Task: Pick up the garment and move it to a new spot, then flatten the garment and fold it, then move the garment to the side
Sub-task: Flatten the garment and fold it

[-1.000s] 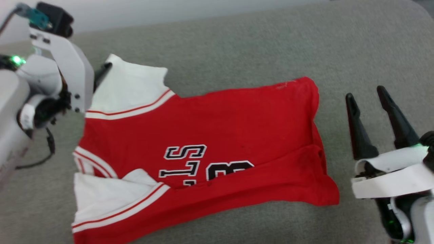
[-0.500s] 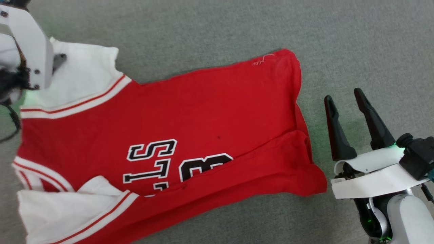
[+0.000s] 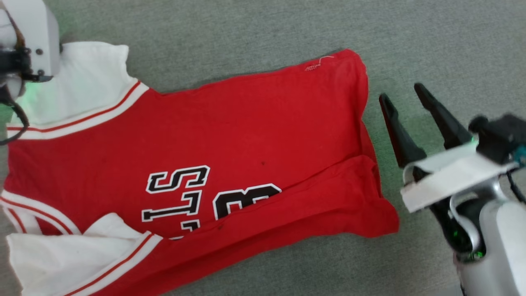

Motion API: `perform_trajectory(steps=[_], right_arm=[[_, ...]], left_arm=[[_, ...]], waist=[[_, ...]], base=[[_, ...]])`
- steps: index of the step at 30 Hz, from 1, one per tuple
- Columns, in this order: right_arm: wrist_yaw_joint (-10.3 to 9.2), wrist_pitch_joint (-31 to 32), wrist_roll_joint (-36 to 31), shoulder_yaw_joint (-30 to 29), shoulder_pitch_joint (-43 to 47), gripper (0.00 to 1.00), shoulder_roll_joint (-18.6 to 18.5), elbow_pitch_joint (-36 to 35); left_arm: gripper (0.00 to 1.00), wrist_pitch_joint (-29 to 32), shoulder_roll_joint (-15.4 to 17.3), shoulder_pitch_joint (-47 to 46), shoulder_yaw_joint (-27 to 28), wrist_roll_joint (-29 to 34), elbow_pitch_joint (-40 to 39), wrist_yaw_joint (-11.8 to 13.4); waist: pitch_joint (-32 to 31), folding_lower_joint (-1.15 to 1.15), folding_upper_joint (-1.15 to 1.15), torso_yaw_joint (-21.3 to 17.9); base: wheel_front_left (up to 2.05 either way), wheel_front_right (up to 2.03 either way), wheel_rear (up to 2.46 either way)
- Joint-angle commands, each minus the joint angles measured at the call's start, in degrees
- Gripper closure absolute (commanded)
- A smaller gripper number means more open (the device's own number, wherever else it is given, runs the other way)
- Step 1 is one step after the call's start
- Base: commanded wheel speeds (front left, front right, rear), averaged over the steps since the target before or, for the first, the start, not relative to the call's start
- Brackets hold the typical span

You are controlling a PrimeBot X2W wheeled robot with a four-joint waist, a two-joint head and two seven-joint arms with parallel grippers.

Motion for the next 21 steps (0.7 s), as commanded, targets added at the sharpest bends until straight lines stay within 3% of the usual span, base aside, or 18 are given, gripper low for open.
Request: perform_trajectory(steps=[1,12,20,21], right_arm=[[-0.05,0.7,0.6,0.1,-1.3,0.0,0.1,0.3],[-0.06,19.2,2.9,4.2,-17.0,0.0,-3.1,14.2],[-0.05,34.1,8.6,10.0,-25.4,0.0,-2.4,26.2],[-0.04,36.3,9.1,11.1,-26.0,0.14,-2.6,27.5]], left_arm=[[1.0,1.5,-1.4,4.8,-2.3,-0.2,1.5,-0.3],[1.0,0.4,-4.9,2.5,-2.5,0.2,2.3,-1.0],[1.0,-0.8,-7.2,1.3,-2.5,0.3,3.4,-1.6],[1.0,-1.0,-7.5,1.3,-2.5,0.3,3.6,-1.5]], waist=[[0.0,0.0,0.0,0.4],[0.5,0.0,0.0,3.3],[1.1,0.0,0.0,4.6],[1.1,0.0,0.0,4.7]], base=[[0.0,0.0,0.0],[0.0,0.0,0.0],[0.0,0.0,0.0],[0.0,0.0,0.0]])
